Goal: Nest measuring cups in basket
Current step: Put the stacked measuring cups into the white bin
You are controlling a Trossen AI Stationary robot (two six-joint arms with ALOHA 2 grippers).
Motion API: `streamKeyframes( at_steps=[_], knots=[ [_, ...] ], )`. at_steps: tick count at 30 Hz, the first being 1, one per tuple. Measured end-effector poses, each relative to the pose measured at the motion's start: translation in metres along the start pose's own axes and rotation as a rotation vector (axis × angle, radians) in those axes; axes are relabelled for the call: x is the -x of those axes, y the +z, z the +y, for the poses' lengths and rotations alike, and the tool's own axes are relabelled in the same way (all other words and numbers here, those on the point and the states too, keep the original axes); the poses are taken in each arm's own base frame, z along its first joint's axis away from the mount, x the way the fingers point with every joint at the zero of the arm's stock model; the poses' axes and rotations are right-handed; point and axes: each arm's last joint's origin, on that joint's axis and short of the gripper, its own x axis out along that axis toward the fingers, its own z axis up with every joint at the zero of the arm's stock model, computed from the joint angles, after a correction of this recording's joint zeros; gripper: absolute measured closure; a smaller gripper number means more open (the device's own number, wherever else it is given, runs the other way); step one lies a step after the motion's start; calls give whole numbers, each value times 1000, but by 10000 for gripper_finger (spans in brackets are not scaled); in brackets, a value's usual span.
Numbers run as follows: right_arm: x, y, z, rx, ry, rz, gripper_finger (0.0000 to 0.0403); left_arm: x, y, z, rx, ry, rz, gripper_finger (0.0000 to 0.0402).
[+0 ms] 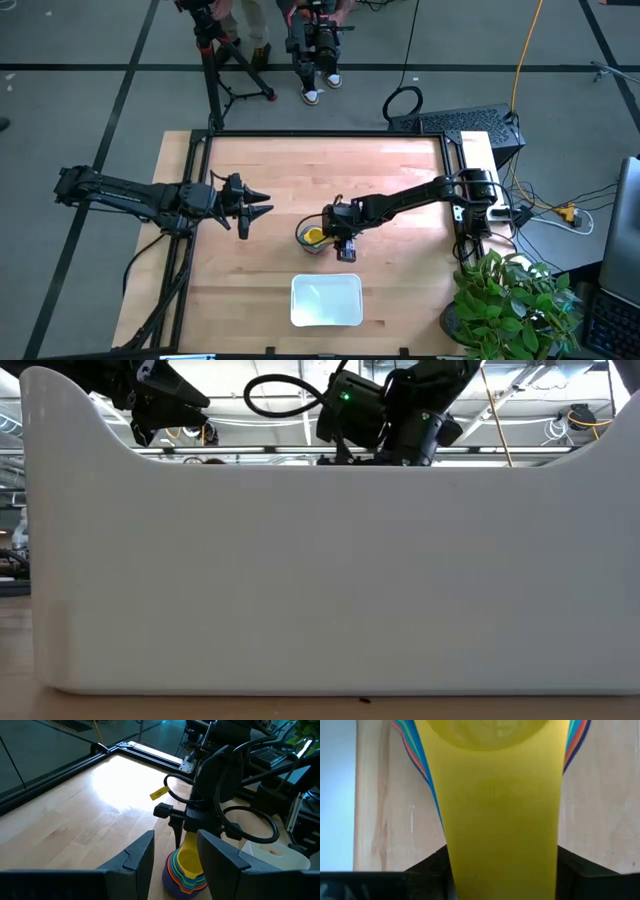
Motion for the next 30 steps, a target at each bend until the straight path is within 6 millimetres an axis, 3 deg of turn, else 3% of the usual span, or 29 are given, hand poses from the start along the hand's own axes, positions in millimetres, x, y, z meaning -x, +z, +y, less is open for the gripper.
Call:
streamKeyframes(
  at_steps=[7,12,30],
  knots=[
    [0,0,1,30,2,-5,225,0,0,0,0,0,0,252],
    [0,0,3,40,4,-6,288,0,0,0,1,0,0,252],
    [6,1,4,24,5,-15,289,0,0,0,5,1,1,252]
  ],
)
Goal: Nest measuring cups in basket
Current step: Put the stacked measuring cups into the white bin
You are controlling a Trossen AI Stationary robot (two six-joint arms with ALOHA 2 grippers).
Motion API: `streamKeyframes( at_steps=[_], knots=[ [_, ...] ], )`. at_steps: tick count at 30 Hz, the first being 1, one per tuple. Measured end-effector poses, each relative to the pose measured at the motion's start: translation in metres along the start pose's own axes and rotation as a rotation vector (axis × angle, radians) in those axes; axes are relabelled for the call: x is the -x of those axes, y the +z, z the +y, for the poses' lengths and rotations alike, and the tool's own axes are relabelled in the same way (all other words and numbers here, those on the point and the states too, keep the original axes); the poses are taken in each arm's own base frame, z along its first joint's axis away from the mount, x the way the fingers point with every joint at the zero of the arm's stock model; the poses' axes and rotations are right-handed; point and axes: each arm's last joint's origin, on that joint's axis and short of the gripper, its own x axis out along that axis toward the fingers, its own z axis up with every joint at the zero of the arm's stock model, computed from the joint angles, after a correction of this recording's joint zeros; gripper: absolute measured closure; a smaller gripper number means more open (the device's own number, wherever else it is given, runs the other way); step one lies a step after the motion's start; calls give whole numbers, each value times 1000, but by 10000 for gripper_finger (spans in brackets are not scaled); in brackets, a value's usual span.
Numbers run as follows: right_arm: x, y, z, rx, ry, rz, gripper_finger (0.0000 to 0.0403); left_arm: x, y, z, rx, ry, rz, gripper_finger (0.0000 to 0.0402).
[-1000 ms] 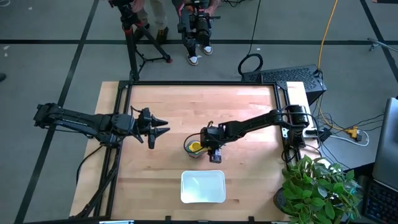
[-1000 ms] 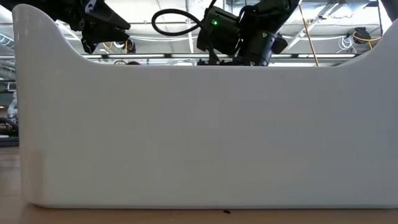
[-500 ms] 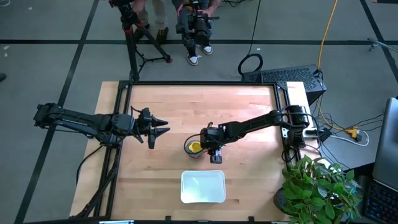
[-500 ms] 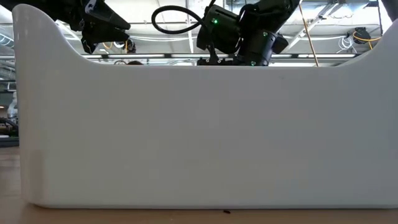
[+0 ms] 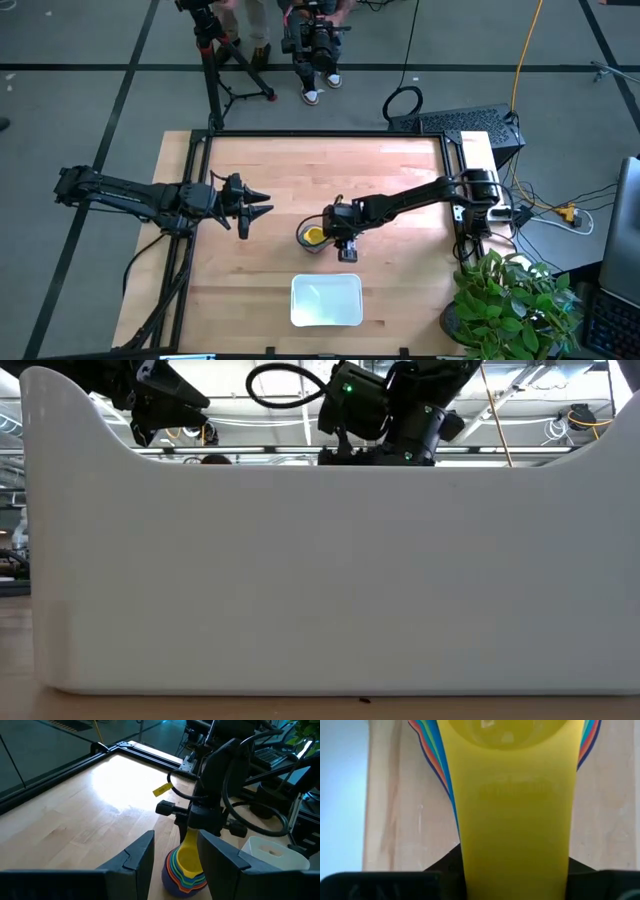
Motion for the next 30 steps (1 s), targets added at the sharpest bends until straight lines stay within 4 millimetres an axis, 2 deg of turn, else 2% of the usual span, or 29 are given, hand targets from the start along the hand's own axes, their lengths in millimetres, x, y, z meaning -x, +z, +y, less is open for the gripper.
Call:
streamKeyframes(
  at_steps=[13,19,24,30],
  knots=[
    [17,4,1,-6,27,-44,289,0,-1,0,3,1,5,252],
    [50,11,9,-25,39,-135,289,0,-1,0,3,1,6,252],
    [75,11,30,-26,77,-195,289,0,-1,0,5,1,5,252],
    [78,5,67,-13,141,-185,289,0,0,0,7,1,3,252]
  ],
)
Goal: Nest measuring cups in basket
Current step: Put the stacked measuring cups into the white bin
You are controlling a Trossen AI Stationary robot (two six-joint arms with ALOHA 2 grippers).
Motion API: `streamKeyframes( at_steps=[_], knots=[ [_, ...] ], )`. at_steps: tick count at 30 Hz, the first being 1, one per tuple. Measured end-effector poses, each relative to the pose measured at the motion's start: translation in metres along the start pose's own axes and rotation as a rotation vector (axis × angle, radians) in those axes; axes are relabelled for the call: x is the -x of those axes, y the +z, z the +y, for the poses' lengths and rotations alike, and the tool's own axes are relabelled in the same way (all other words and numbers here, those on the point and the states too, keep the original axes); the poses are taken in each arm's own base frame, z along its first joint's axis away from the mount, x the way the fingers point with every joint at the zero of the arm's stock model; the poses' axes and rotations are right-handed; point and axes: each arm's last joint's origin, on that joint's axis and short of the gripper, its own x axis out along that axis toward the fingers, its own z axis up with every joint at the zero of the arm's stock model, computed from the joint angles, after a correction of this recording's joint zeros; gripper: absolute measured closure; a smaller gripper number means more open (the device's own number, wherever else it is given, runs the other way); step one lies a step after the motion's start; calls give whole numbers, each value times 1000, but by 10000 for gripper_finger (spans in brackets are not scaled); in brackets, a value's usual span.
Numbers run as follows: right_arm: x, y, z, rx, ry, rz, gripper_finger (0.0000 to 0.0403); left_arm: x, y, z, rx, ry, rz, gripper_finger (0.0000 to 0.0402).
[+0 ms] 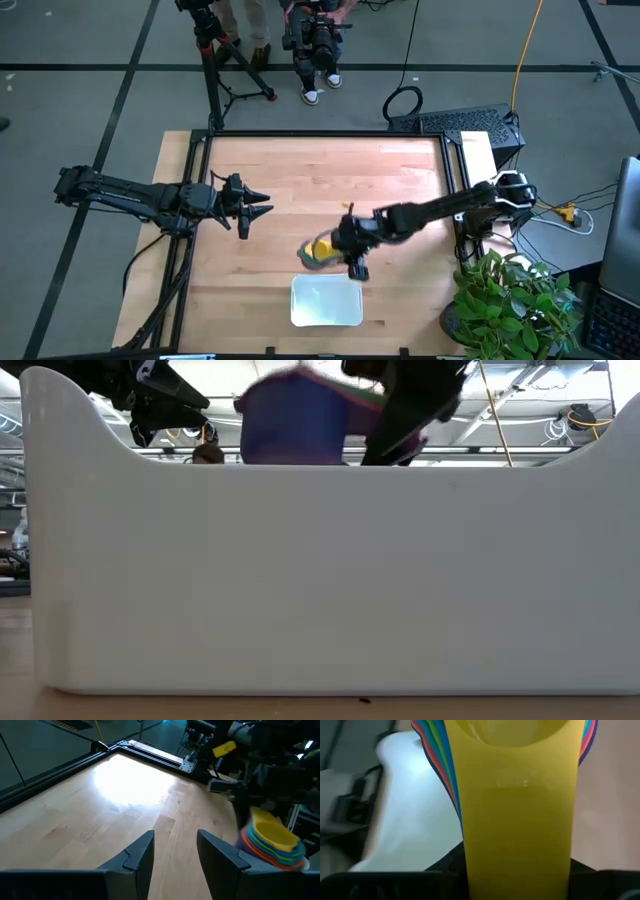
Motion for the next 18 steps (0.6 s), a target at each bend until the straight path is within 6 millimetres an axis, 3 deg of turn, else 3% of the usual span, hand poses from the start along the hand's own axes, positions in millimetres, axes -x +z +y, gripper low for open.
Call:
streamKeyframes(
  at_steps=[11,18],
  knots=[
    [-7,-12,51,-52,102,-2,289,0,0,0,40,8,-4,252],
    [-26,-18,63,-104,98,5,289,0,1,0,47,8,-9,252]
  ],
)
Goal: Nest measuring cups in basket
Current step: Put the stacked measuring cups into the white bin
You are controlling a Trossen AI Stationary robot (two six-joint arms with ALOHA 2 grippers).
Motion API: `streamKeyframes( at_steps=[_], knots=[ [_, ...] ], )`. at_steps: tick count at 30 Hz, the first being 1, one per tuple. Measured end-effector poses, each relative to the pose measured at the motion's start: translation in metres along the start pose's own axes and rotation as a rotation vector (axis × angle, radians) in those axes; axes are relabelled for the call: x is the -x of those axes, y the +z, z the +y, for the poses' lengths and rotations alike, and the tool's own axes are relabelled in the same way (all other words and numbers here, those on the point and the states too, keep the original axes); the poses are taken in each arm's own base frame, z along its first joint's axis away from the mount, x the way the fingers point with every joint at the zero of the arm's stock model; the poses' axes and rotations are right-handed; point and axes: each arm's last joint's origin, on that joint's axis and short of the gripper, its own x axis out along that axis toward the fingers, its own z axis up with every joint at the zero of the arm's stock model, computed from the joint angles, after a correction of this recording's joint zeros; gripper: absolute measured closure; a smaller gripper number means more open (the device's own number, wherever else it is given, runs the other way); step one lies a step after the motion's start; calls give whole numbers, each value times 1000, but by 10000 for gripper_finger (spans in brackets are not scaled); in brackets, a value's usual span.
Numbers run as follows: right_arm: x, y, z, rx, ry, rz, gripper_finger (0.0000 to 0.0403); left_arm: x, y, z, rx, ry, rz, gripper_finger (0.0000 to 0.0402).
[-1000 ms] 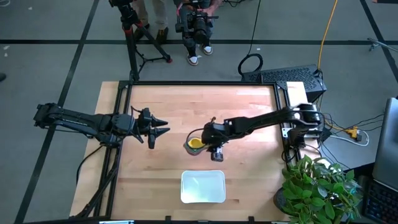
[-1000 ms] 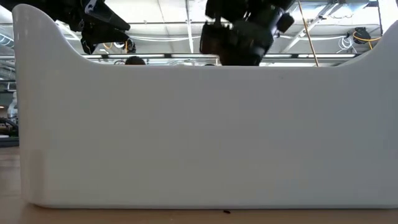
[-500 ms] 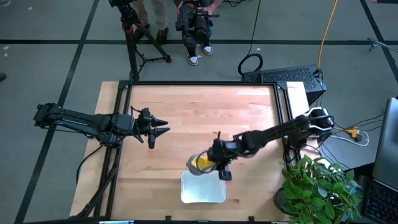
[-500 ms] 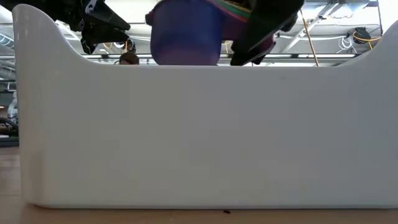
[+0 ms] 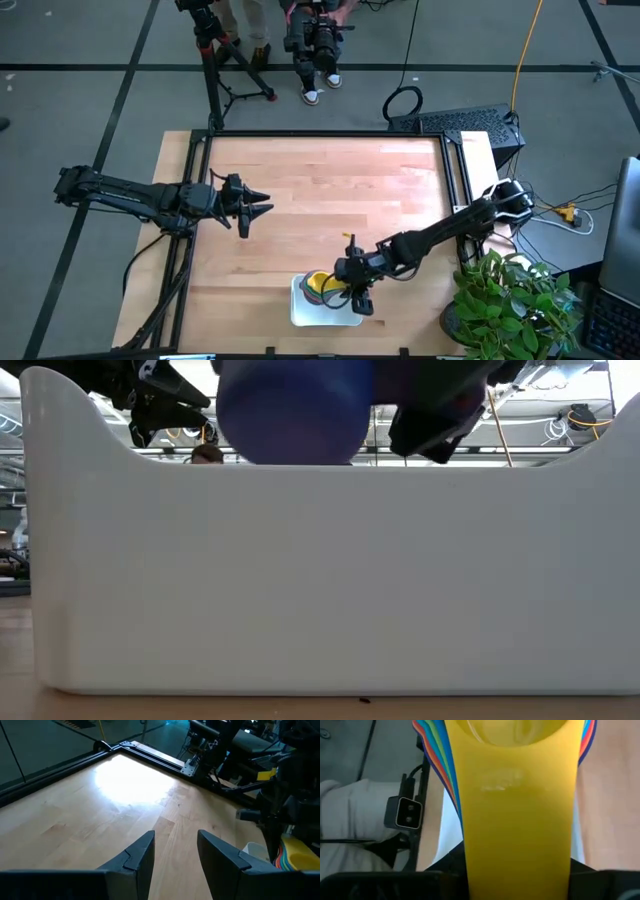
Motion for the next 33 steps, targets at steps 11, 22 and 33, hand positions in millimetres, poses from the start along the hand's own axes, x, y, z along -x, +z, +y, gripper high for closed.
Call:
streamKeyframes(
  at_steps=[11,22,33],
  knots=[
    [-29,-9,-7,-21,-43,48,289,0,0,0,0,0,-1,252],
    [-40,-14,-13,-17,-49,95,280,0,0,0,-1,1,1,252],
    [-40,-14,-13,12,11,127,248,0,0,0,-6,0,0,252]
  ],
)
